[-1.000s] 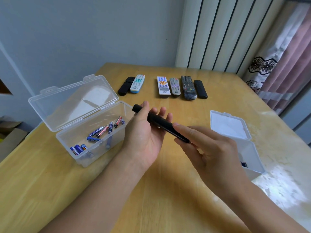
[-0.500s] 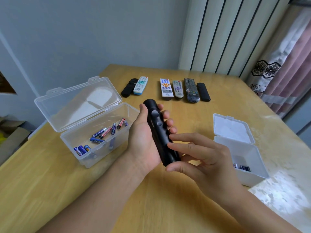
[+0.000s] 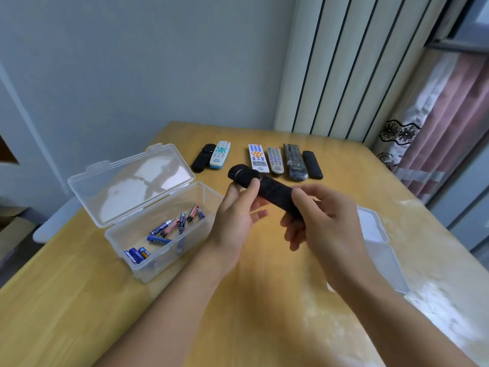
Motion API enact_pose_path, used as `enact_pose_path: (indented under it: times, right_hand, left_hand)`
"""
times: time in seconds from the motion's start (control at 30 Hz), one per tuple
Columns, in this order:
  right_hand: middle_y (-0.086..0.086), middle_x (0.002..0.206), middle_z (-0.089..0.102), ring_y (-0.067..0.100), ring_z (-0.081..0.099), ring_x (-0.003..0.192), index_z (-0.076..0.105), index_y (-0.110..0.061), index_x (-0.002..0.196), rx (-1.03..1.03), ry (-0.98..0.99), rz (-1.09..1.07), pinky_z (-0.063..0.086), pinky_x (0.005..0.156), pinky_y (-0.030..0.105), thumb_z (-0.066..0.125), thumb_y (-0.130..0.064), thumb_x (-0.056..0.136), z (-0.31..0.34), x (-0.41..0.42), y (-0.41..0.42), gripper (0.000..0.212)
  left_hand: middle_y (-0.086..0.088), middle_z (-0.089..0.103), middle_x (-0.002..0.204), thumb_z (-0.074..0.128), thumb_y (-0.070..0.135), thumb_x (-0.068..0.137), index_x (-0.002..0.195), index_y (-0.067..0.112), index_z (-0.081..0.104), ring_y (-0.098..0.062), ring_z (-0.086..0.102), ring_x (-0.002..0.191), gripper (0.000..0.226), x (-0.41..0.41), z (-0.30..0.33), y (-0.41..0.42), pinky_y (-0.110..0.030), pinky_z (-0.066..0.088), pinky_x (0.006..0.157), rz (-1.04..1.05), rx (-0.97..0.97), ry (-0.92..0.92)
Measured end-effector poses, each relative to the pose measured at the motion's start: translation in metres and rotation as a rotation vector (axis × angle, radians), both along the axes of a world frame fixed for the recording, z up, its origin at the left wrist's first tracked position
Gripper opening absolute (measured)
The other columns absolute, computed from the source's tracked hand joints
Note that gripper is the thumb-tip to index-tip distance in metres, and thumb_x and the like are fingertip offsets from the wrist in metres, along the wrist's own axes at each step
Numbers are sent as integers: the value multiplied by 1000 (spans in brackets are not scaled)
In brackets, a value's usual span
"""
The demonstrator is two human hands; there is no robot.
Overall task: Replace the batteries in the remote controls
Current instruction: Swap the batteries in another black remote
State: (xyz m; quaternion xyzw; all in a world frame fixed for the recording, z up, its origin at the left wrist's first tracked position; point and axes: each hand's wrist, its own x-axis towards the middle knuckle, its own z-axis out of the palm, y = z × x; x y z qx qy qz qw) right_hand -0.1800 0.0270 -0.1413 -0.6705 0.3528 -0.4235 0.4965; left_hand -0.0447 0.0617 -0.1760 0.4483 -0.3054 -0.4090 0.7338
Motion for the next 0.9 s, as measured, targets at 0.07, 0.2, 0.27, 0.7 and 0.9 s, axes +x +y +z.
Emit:
enact_pose_path:
  times: [0.07, 0.2, 0.27, 0.7, 0.9]
  right_hand:
    - [3, 47, 48, 14, 34, 36, 65, -11, 82, 366, 82, 51, 26, 35, 21, 49, -19, 101, 13, 25, -12, 26]
    - [1, 55, 43, 9, 28, 36, 63, -5, 102, 774, 13, 23, 24, 32, 20, 47, -24, 105, 19, 83, -29, 25]
    - [5, 64, 47, 10, 31, 40, 57, -3, 98, 813, -33, -25, 27, 33, 18, 42, -20, 106, 21, 108, -49, 24]
    - [10, 74, 61, 15, 57, 44, 43, -7, 87, 836, 34, -203, 51, 38, 22, 67, -14, 96, -30, 188, -151, 27]
    - [13, 103, 66, 18, 67, 75, 46, 5, 137, 738, -89, -60, 58, 63, 25, 49, -1, 101, -50, 197, -149, 37]
  left_hand:
    - [-2, 71, 104, 43, 37, 108, 116, 13, 63, -19, 68, 104, 33, 3, -6, -4, -33, 55, 84, 93, 81, -131]
    - [0, 74, 95, 36, 39, 109, 102, 22, 65, -21, 68, 98, 34, 9, -17, -7, -35, 54, 84, 191, 172, -86]
    - [6, 75, 93, 38, 41, 108, 100, 30, 66, -20, 69, 97, 31, 9, -22, -8, -35, 55, 81, 168, 202, -150]
    - [12, 67, 94, 45, 27, 106, 109, 30, 62, 7, 57, 83, 17, 32, -51, -16, -12, 37, 65, 270, 313, -547]
    - [14, 67, 94, 44, 28, 106, 105, 33, 62, 3, 58, 87, 19, 30, -48, -17, -12, 38, 67, 293, 319, -531]
